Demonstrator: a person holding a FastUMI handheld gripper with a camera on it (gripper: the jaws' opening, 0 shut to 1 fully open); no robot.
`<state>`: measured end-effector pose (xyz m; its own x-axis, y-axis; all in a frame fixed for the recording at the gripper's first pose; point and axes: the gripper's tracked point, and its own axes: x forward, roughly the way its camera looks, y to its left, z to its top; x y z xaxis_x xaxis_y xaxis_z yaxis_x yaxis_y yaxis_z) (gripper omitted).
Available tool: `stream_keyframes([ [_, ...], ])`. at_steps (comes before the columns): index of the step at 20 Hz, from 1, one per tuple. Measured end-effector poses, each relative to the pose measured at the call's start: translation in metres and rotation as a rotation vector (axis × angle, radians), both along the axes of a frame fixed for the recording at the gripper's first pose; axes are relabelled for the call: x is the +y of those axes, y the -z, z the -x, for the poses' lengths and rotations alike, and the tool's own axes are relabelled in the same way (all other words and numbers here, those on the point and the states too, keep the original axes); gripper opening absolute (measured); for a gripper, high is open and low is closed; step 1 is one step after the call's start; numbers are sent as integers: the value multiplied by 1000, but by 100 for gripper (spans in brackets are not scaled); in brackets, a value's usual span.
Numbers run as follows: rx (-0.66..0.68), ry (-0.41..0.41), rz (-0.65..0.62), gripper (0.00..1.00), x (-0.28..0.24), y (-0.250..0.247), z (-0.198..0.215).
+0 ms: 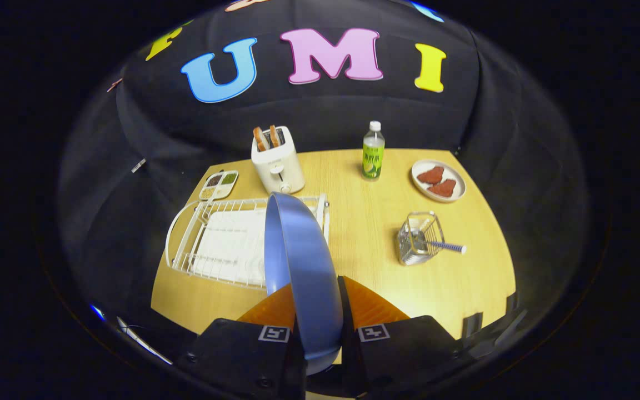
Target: Take the plate from the dish rack, then take the spoon from the basket and place it into the plate.
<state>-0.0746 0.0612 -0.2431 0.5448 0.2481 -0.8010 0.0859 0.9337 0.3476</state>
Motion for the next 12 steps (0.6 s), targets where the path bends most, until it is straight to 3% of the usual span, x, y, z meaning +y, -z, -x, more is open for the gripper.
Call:
stream_keyframes([
  [3,107,12,-133,30,13,31,52],
  [5,146,-1,-157,30,17,52,74],
  [12,195,-3,-288,29,49,111,86],
])
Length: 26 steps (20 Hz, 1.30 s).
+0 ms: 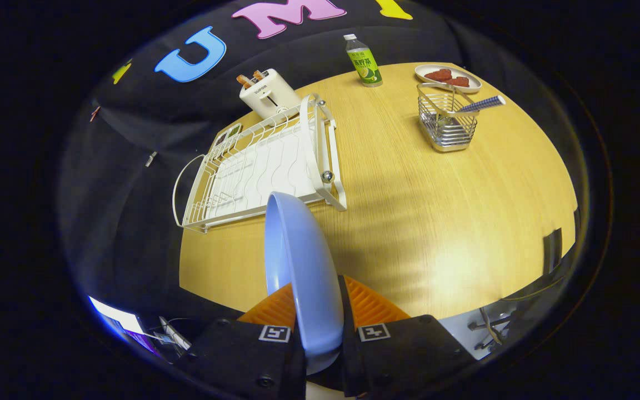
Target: Take the plate from the dish rack, then take the spoon from the basket and place it into the plate.
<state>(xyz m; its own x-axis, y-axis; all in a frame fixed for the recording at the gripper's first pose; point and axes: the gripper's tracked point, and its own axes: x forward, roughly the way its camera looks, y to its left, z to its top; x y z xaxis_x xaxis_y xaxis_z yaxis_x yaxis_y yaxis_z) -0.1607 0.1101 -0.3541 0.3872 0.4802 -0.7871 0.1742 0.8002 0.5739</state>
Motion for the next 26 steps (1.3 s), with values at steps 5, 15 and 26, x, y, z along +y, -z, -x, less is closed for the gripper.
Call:
stream_keyframes([
  [5,36,-10,-50,29,8,31,1],
  [15,72,26,16,55,-13,65,-4],
  [26,-121,2,165,94,-83,29,-28],
])
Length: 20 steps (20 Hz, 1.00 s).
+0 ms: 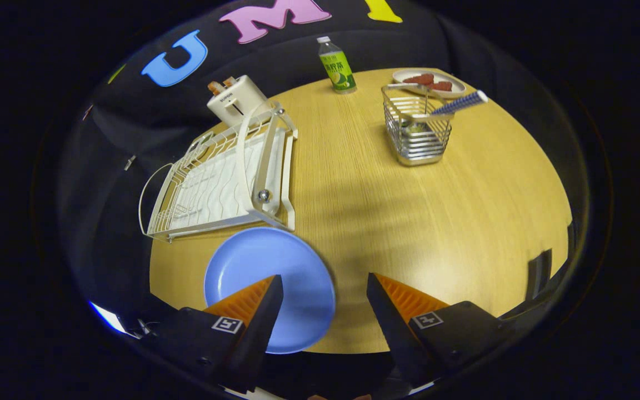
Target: Take the plate from the dish rack, then take the spoon from the basket and place it into the plate.
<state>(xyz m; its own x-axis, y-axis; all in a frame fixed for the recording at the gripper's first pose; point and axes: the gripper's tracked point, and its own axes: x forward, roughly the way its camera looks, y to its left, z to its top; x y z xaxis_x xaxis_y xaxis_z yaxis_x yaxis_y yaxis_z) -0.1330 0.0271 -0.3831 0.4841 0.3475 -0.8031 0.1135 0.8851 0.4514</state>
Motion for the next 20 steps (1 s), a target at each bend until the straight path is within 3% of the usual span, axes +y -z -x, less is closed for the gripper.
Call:
stream_keyframes([
  [5,-284,-48,94,94,-57,-78,-46],
  [8,-389,-77,205,94,-102,-99,-78],
  [15,-335,-133,326,89,-169,-41,-120],
  [20,-249,-205,299,72,-173,2,-121],
])
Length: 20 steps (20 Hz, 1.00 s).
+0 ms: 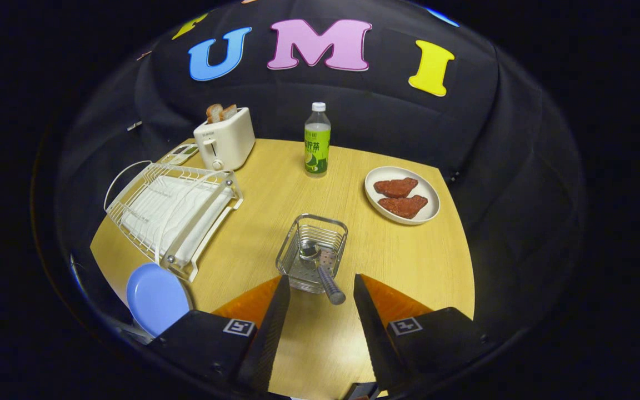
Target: Take the plate from the dish rack, then take the spoon from the basket and place it into the plate.
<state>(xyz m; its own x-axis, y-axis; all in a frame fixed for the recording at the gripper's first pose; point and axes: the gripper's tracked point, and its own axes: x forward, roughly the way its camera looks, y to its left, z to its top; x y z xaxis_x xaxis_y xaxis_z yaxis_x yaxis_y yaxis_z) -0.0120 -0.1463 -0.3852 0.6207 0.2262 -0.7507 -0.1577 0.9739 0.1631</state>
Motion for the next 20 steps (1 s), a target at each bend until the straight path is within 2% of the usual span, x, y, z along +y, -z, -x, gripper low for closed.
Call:
stream_keyframes([
  [2,4,-13,-8,66,0,8,-8],
  [6,72,-20,-44,26,4,20,-6],
  [7,82,-19,-60,19,3,20,-5],
  [9,92,-15,-86,15,3,19,-5],
  [13,27,-28,-71,10,1,8,-10],
  [20,-22,5,-58,10,-8,-22,-12],
])
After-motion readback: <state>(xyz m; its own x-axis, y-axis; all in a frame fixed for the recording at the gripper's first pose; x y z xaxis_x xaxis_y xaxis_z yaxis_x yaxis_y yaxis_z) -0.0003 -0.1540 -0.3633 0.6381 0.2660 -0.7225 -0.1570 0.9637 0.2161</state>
